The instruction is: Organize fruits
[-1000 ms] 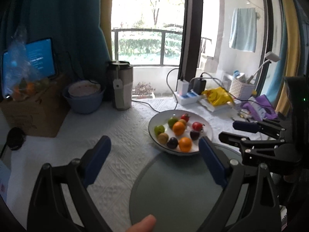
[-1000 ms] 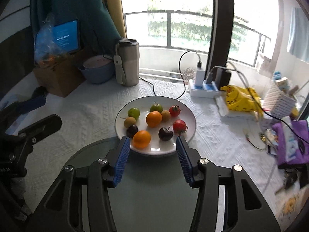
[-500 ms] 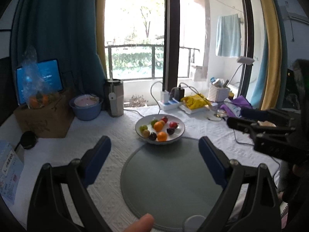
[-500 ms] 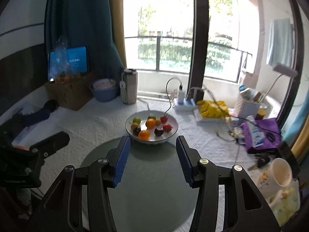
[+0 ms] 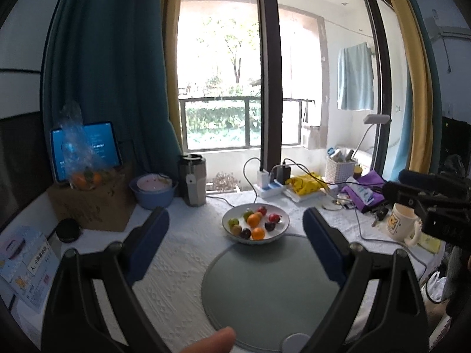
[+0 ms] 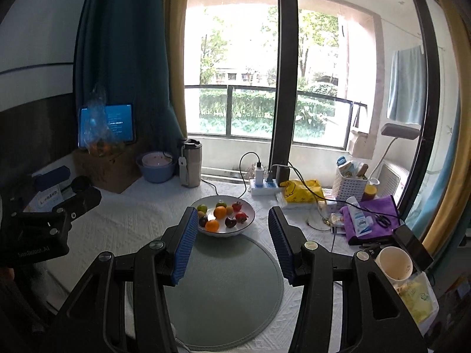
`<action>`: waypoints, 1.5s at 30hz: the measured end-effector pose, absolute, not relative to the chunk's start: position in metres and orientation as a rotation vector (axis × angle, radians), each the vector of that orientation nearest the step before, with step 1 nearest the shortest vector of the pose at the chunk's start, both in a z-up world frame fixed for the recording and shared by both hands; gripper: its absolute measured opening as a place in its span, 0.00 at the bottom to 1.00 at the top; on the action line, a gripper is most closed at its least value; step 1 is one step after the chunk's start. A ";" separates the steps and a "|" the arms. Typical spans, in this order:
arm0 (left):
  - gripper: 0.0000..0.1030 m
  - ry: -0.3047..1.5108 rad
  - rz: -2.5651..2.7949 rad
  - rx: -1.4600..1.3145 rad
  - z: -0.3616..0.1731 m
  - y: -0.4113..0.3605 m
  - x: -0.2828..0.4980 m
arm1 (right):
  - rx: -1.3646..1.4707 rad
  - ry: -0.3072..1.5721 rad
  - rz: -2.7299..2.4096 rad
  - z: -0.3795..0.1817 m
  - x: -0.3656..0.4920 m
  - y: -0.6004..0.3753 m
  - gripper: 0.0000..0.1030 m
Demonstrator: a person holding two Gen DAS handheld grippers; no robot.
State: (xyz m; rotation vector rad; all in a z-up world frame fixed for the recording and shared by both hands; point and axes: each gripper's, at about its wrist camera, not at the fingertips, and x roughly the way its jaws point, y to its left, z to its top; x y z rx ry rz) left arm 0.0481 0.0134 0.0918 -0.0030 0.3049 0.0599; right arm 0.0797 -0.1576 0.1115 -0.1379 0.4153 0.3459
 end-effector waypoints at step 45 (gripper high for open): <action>0.90 0.294 0.053 -0.036 0.092 0.013 0.044 | -0.143 0.414 0.348 0.111 0.080 -0.155 0.51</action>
